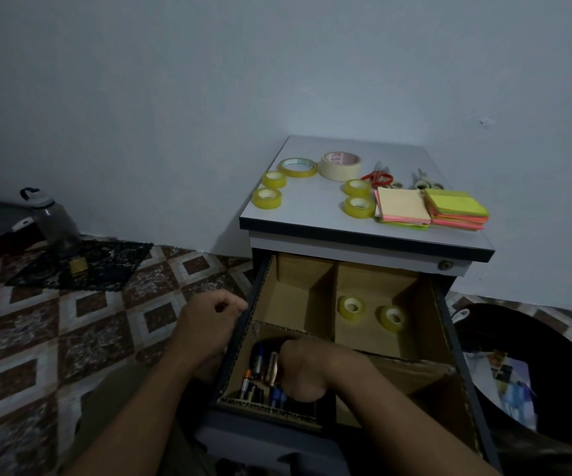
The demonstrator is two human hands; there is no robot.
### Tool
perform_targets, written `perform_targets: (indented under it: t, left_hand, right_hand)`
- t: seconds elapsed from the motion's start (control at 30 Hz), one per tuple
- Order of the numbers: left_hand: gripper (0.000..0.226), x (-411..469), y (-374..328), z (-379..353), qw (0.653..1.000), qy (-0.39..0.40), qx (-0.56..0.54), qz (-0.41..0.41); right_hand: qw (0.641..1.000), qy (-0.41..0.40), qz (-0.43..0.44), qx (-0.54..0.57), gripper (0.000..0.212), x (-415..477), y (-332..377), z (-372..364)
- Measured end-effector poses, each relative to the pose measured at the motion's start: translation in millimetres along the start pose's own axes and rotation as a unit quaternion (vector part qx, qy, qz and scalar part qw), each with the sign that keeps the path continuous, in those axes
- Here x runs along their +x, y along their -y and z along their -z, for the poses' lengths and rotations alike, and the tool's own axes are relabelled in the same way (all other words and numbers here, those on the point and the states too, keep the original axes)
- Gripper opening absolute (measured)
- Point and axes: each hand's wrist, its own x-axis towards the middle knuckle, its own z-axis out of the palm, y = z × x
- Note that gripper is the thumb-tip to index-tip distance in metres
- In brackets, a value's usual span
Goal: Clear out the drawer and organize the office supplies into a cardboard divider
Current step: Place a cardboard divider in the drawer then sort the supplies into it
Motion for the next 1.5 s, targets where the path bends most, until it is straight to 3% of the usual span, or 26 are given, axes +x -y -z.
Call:
perform_targets:
  t: [0.3, 0.57, 0.8, 0.93, 1.17, 1.3, 1.4, 1.5]
  left_hand:
    - [0.029, 0, -1, 0, 1.000, 0.005, 0.010, -0.008]
    - [0.023, -1, -11, 4, 1.000, -0.001, 0.019, -0.013]
    - [0.021, 5, -34, 6, 0.998, -0.012, 0.006, -0.063]
    - [0.022, 17, -53, 7, 0.995, -0.012, -0.005, -0.095]
    - [0.016, 65, -93, 10, 0.981, -0.079, 0.011, -0.178]
    - [0.043, 108, -103, 5, 0.978, -0.086, 0.065, -0.181]
    - [0.071, 135, -107, 3, 0.984, -0.054, 0.093, -0.145]
    - [0.079, 151, -108, 1, 0.984, -0.018, 0.122, -0.131]
  right_hand:
    - [0.998, -0.029, -0.013, 0.059, 0.027, 2, -13, 17]
    - [1.000, 0.014, 0.020, 0.003, 0.042, 2, -7, 9]
    - [0.991, -0.041, 0.051, 0.114, 0.024, -18, -24, 34]
    - [0.975, -0.119, 0.073, 0.174, 0.014, -35, -40, 57]
    - [0.924, -0.337, 0.036, 0.175, 0.021, -44, -94, 113]
    - [0.863, -0.483, -0.044, 0.139, 0.026, -26, -129, 147]
    - [0.852, -0.496, -0.109, 0.126, 0.042, -11, -152, 161]
    - [0.867, -0.464, -0.138, 0.117, 0.053, -3, -162, 165]
